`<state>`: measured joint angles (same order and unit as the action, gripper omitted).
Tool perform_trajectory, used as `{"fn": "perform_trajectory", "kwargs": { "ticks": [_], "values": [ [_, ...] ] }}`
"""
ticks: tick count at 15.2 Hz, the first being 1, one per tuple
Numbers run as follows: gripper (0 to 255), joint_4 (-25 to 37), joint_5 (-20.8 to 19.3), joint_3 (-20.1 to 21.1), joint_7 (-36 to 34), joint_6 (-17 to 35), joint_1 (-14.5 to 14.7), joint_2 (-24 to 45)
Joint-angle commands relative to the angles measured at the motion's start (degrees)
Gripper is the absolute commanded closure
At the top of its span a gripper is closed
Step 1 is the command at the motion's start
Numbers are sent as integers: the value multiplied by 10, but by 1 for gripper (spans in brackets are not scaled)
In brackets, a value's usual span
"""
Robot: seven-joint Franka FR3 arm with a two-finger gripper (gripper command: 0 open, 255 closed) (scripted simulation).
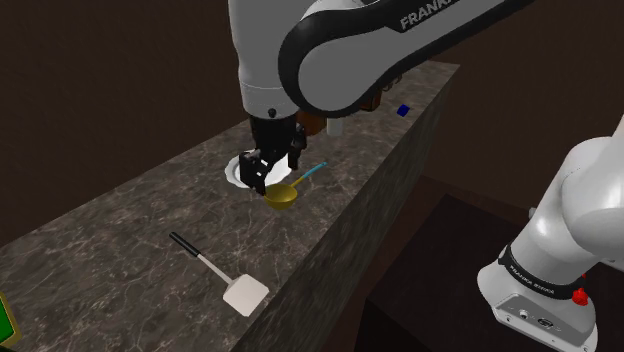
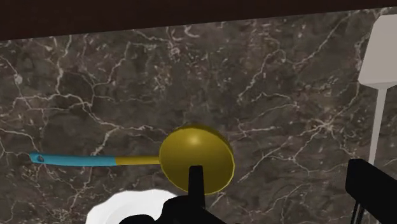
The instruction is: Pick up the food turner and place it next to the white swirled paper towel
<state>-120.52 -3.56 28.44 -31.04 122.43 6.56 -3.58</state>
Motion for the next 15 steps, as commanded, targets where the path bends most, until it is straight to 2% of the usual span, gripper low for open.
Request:
{"fn": "perform_trajectory", "kwargs": {
  "ticks": [1, 6, 11, 15],
  "values": [
    [0, 31, -20, 12, -27, 1, 7, 41],
    [0, 112, -81, 27, -95, 4, 42, 153],
    [0, 213, -134, 22, -147, -9, 95, 265],
    [0, 294, -161, 13, -169, -25, 137, 342]
  ]
}}
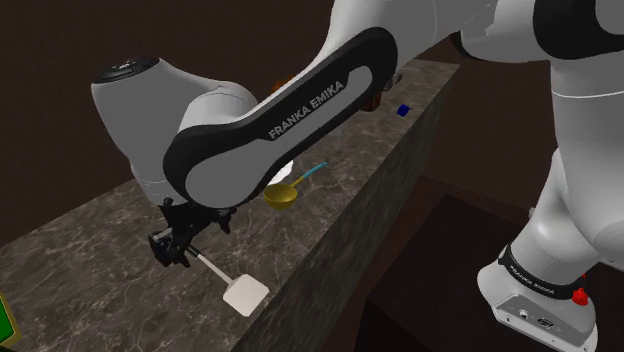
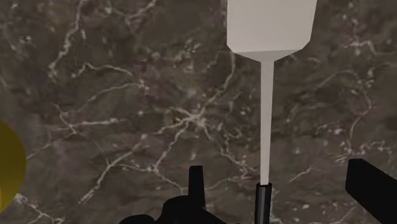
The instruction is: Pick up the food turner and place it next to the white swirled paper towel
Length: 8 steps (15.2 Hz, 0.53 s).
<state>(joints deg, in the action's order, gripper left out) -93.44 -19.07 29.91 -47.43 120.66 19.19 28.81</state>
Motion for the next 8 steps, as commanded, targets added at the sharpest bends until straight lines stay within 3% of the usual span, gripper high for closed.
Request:
{"fn": "perform_trajectory", "kwargs": {
  "ticks": [1, 8],
  "values": [
    [0, 21, -8, -4, -7, -2, 12, 22],
    [0, 9, -23, -14, -16, 34, 17, 48]
  ]
}}
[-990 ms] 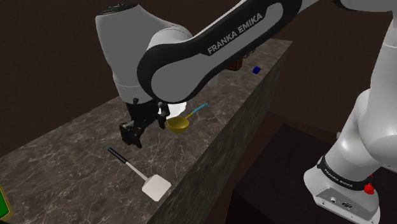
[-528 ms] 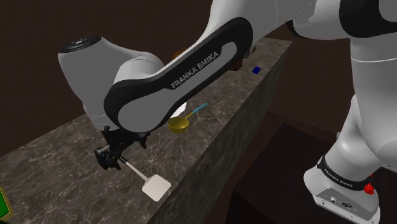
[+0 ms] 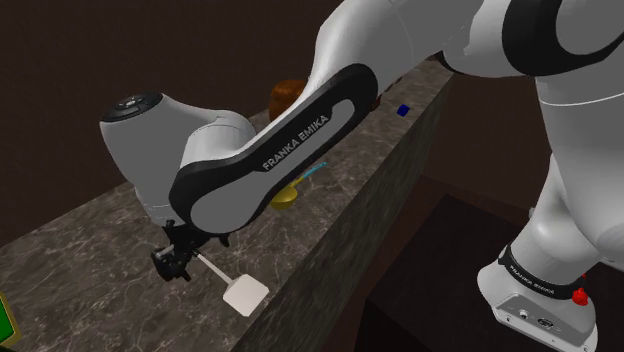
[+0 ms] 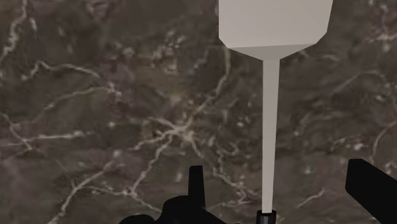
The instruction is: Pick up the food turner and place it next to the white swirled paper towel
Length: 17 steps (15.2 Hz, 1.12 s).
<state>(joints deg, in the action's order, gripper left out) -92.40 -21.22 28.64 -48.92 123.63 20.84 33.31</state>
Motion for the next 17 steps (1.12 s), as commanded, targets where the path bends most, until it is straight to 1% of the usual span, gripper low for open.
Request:
{"fn": "perform_trajectory", "kwargs": {
  "ticks": [1, 7, 8, 17],
  "values": [
    [0, -1, -2, -1, -1, 4, 1, 3],
    [0, -1, -2, -1, -1, 4, 1, 3],
    [255, -1, -2, -1, -1, 4, 1, 3],
    [255, -1, -2, -1, -1, 4, 1, 3]
  ]
}}
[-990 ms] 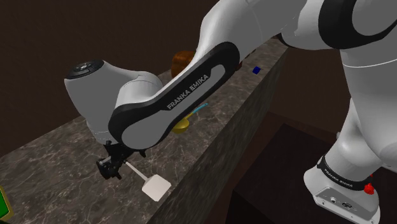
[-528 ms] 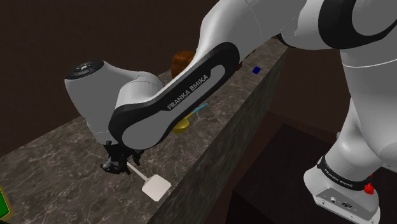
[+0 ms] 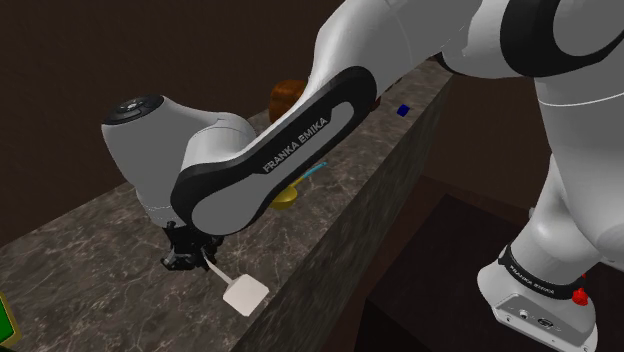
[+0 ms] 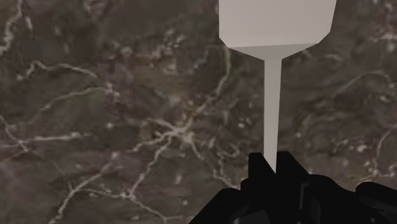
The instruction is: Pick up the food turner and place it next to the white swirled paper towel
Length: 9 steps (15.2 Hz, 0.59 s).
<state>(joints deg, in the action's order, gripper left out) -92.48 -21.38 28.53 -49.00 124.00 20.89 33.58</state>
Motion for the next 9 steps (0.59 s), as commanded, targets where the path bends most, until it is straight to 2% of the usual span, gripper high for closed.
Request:
{"fn": "perform_trajectory", "kwargs": {
  "ticks": [1, 9],
  "values": [
    [255, 2, 2, 2, 2, -5, -1, -4],
    [255, 25, 19, 12, 14, -52, -6, -30]
  ]
}}
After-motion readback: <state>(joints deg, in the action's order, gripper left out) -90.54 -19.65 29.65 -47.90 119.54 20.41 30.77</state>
